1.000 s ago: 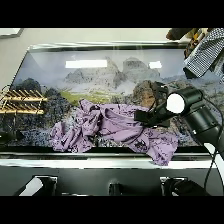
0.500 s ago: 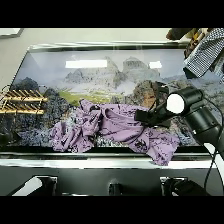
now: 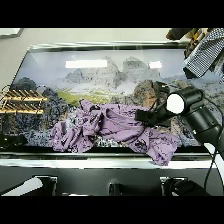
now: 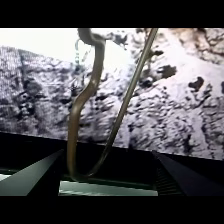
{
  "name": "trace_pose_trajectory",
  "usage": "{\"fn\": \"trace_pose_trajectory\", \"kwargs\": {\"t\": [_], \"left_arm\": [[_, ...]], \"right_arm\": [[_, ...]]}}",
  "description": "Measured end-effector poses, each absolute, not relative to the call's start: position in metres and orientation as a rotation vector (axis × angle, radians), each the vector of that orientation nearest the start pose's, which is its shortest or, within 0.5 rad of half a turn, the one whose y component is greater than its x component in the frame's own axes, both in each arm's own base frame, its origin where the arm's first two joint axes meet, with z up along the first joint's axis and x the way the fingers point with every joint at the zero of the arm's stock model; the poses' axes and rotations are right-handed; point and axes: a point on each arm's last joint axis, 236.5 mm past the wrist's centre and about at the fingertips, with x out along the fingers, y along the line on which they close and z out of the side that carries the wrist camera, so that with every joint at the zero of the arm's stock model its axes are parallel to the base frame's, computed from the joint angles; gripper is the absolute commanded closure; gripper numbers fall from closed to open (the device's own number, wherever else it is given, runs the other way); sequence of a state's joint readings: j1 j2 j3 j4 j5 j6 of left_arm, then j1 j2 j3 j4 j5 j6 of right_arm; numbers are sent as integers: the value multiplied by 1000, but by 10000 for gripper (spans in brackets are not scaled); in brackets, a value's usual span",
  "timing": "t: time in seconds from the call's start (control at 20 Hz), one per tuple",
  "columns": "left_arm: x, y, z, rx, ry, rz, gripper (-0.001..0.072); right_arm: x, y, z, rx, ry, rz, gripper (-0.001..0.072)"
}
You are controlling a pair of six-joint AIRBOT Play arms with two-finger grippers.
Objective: Fold the clothes and pants, and hang the long-sleeved shirts on hangers.
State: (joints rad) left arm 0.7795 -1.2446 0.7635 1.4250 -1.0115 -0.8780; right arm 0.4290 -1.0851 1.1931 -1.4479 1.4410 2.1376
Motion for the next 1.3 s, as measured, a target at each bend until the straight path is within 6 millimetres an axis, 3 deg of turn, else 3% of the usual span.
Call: {"fn": "trace_pose_trajectory", "kwargs": {"t": [0.05,0.1,0.45,0.5,0.65,0.7,1.05,1.3], "left_arm": [[228,186,-100,-147,1429,90,237],[229,188,-101,-139,1430,89,298],[228,190,-112,-136,1449,83,331],[228,190,-113,-137,1453,81,370],[228,192,-116,-125,1458,81,621],[229,191,-117,-119,1456,71,669],[236,184,-115,-116,1460,47,680],[278,178,-83,-90,1375,11,681]], "right_arm": [[277,158,72,276,1411,63,662],[277,158,72,275,1410,62,662],[277,158,72,277,1410,61,662],[277,158,72,278,1410,60,662],[277,157,72,278,1409,59,661],[277,157,72,278,1409,59,661],[277,157,72,281,1409,56,661],[277,157,72,279,1408,55,661]]}}
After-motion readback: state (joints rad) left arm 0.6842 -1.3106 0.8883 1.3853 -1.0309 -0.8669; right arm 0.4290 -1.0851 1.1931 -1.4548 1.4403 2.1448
